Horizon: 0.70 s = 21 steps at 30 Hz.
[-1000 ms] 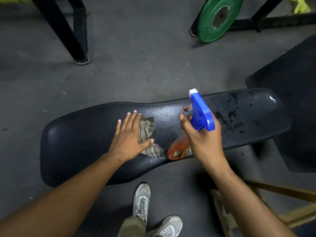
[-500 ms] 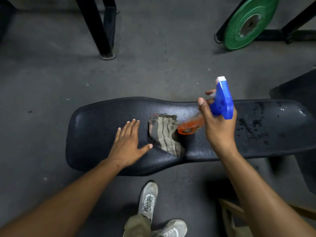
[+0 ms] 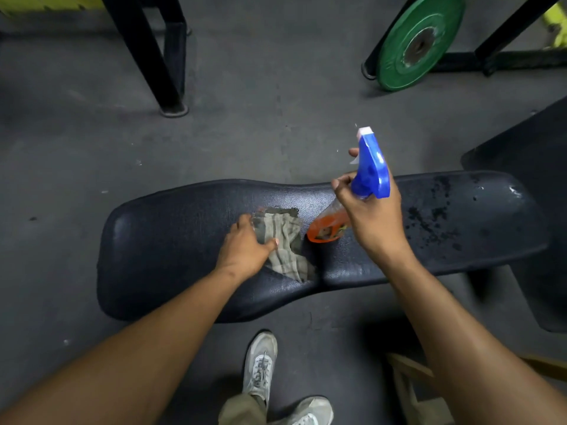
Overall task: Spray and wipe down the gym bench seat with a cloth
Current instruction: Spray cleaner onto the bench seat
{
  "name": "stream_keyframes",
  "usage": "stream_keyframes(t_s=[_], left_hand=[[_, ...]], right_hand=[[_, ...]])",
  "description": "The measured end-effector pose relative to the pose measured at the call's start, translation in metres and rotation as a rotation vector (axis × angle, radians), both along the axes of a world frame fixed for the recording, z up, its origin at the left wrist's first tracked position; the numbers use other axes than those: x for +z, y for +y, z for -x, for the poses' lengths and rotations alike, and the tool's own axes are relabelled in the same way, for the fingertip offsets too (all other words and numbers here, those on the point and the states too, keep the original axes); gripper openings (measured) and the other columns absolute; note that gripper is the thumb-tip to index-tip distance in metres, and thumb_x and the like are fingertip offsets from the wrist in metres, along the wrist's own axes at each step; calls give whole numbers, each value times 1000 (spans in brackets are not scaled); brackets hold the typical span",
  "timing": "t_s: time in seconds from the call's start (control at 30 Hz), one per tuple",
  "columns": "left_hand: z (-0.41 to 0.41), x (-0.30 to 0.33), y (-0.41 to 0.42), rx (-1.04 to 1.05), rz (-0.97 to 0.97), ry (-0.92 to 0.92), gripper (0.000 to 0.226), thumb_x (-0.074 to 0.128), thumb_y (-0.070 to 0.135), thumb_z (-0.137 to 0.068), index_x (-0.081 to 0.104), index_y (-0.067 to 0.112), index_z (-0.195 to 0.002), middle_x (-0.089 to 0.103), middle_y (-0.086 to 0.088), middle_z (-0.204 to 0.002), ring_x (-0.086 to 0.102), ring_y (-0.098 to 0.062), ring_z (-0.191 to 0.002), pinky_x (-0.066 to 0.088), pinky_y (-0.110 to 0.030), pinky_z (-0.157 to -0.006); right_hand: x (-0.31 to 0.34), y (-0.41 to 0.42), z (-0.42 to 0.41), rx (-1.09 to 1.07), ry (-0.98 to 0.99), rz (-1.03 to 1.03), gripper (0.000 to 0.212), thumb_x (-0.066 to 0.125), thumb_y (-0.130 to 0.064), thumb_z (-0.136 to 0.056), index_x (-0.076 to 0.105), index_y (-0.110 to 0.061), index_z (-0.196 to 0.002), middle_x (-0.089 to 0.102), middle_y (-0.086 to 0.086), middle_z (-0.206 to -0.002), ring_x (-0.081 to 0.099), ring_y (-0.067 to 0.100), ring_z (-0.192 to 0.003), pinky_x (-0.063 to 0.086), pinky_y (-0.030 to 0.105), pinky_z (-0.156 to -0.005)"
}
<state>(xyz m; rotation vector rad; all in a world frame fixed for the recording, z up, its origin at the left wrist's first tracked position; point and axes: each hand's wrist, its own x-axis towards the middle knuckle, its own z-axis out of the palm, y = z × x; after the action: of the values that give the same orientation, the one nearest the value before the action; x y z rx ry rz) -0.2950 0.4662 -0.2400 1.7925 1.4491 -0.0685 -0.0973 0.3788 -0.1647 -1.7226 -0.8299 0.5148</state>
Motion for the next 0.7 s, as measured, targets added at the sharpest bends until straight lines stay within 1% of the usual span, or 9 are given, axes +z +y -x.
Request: stream_keyframes(t_s=[0.1, 0.17, 0.27, 0.3, 0.33, 0.43, 0.5, 0.6, 0.7], left_hand=[[-6, 0, 2, 82, 45, 28, 62, 76, 30, -88, 42, 14, -138, 64, -9, -128, 64, -32, -114, 53, -48, -101], [-8, 0, 2, 169, 58, 12, 48, 72, 20, -91, 48, 12, -131, 66, -10, -120, 66, -29, -103, 56, -42, -92], [-8, -1, 0, 301, 92, -82, 37, 70, 14, -90, 54, 12, -123, 65, -5, -112, 61, -15, -86, 48, -26, -69], [-7, -2, -2, 323, 102, -122, 37, 71, 14, -89, 55, 14, -122, 65, -3, -110, 60, -13, -84, 46, -22, -66], [-5, -4, -3, 336, 113, -158, 37, 72, 14, -87, 55, 16, -120, 66, -3, -110, 62, -13, -86, 47, -22, -66], [4, -4, -10, 354, 136, -218, 39, 74, 13, -82, 54, 23, -114, 71, -3, -106, 69, -20, -96, 57, -36, -85], [9, -3, -14, 379, 176, -266, 43, 74, 10, -82, 55, 22, -118, 72, -1, -102, 71, -20, -95, 58, -43, -90], [16, 3, -25, 428, 243, -358, 53, 73, 10, -78, 56, 16, -128, 74, -4, -99, 72, -23, -92, 58, -47, -90], [22, 6, -43, 466, 293, -433, 56, 71, 6, -80, 56, 15, -133, 75, -8, -102, 72, -24, -95, 56, -48, -94]], right_hand=[[1, -2, -3, 11, 30, 25, 43, 74, -29, -83, 57, -36, -121, 73, -12, -85, 69, 9, -84, 58, 45, -90], [1, -4, -2, 14, 29, 36, 47, 79, -34, -81, 57, -33, -123, 74, -9, -92, 71, 10, -92, 59, 45, -90], [-1, -7, 1, 4, 53, 41, 58, 86, -34, -80, 56, -29, -129, 73, -13, -99, 70, 5, -89, 60, 39, -80], [-1, -7, 1, 2, 56, 39, 61, 86, -36, -78, 55, -31, -130, 72, -17, -101, 69, 5, -88, 61, 42, -81], [-2, -7, 2, 2, 61, 39, 64, 86, -39, -76, 54, -34, -131, 71, -21, -104, 69, 6, -90, 61, 47, -84], [-3, -9, 3, 10, 72, 37, 71, 87, -41, -75, 51, -34, -136, 68, -26, -108, 68, 3, -98, 59, 53, -91], [-2, -11, 4, 6, 72, 33, 73, 89, -36, -76, 50, -31, -137, 68, -20, -114, 66, 2, -105, 58, 50, -95], [-5, -18, 1, 22, 56, 37, 82, 91, -32, -76, 45, -29, -144, 63, -10, -129, 61, 8, -118, 53, 38, -103], [-13, -34, -2, 35, 74, 56, 96, 90, -38, -72, 38, -29, -152, 58, -12, -138, 57, 7, -127, 45, 33, -110]])
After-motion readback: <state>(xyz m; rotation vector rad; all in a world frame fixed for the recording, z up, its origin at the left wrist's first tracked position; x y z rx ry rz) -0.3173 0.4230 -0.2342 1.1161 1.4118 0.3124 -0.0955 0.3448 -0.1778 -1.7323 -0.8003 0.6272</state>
